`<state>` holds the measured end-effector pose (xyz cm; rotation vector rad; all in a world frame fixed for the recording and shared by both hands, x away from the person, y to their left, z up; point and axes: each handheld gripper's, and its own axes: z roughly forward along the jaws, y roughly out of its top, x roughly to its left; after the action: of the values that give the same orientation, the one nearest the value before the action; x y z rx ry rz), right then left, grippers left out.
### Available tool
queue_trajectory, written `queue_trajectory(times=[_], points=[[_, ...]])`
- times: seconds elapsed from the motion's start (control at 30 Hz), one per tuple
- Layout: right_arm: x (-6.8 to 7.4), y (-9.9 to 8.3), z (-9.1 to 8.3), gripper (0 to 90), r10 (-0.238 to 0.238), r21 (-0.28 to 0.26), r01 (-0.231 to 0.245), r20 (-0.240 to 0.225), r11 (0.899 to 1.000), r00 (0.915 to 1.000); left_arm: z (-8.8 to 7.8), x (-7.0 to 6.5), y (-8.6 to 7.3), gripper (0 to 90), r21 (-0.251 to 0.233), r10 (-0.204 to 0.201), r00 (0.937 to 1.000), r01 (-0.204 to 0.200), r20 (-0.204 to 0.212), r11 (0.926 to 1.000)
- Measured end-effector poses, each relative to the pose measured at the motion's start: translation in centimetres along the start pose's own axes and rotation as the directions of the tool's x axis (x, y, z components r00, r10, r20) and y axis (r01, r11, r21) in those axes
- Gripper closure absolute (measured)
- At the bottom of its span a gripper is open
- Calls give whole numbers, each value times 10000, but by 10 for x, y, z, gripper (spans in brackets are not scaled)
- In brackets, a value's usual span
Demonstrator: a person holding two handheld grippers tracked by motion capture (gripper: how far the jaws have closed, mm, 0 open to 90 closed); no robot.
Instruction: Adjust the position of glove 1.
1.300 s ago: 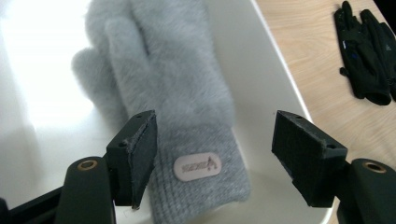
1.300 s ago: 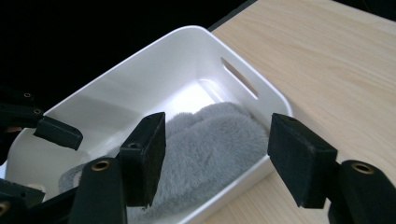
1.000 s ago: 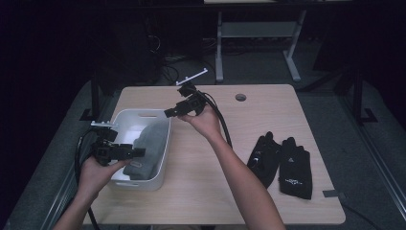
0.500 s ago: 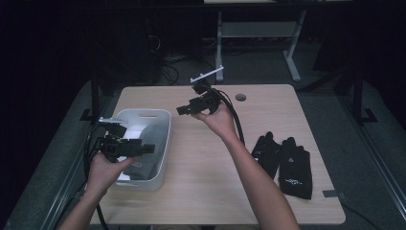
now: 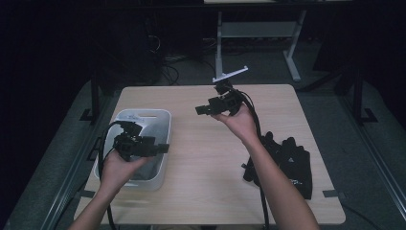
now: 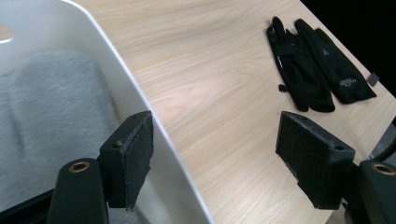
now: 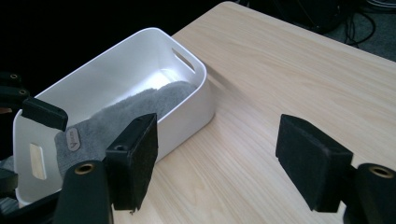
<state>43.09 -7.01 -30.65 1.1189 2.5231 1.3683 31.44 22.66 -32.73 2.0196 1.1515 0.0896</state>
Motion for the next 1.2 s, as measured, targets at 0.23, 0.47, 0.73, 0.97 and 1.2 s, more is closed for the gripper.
queue_trajectory(times=[0.23,0.47,0.73,0.97,1.2], points=[[-13,-14,-15,285,242,89,-244,219,9997,9995,7,-10,4,272,6,194,9997,-195,179,9998],[-28,-32,-35,287,564,-6,-565,451,9984,9974,11,-19,9,270,-210,434,9987,-429,267,9989],[-45,-53,-54,285,927,-84,-923,730,9957,9930,23,-33,13,264,-162,724,9960,-716,527,9973],[-56,-70,-73,284,1162,-141,-1153,991,9932,9883,35,-44,17,261,-122,907,9927,-900,795,9959],[-66,-86,-87,283,1352,-169,-1341,1208,9908,9834,45,-53,19,258,-77,1038,9900,-1035,958,9946]])
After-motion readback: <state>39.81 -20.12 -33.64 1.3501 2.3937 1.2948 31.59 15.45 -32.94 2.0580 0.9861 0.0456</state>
